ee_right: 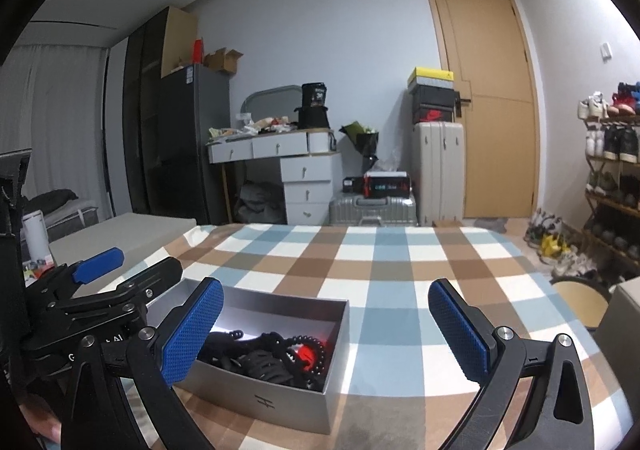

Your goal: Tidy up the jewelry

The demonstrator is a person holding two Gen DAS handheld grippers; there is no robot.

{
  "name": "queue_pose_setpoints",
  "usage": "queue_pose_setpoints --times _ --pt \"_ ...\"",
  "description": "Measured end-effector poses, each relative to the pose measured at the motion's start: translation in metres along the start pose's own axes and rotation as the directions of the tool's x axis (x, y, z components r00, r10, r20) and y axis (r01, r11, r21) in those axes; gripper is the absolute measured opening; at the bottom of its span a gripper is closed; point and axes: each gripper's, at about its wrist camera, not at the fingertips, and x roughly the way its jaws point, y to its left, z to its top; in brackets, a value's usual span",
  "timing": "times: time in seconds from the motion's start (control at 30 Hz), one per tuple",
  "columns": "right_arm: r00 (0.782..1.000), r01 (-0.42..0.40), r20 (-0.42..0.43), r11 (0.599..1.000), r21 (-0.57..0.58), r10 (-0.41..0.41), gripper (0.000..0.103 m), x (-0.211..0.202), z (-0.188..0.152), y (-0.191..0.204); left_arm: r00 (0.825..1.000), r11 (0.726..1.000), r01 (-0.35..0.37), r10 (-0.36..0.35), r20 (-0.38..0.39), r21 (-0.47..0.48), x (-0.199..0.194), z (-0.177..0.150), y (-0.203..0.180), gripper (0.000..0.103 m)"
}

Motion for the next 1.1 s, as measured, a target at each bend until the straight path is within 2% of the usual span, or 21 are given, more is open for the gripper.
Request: queue_pose_setpoints --times 0.1,0.33,1.1 --pt "1.000 -0.008 -0.006 1.000 -0.006 0.008 0.103 0.0004 -0.0002 0.0011 1.000 1.000 0.020 -0.020 -0.005 0.017 0.0013 -0.0002 -0.0051 0.089" --pt "1.000 -0.005 -0.013 1.000 -0.012 0.005 0.103 0.0024 0.0003 0.0020 1.000 0.999 0.010 -0.010 -0.008 0.044 -0.0019 -0.0004 -0.0113 0.089" --pt "1.000 0.013 -0.015 1.000 -0.010 -0.013 0.103 0.0008 0.0003 -0.0004 1.000 0.999 -0.002 0.003 -0.011 0.047 0.0016 0.0004 -0.0105 0.089"
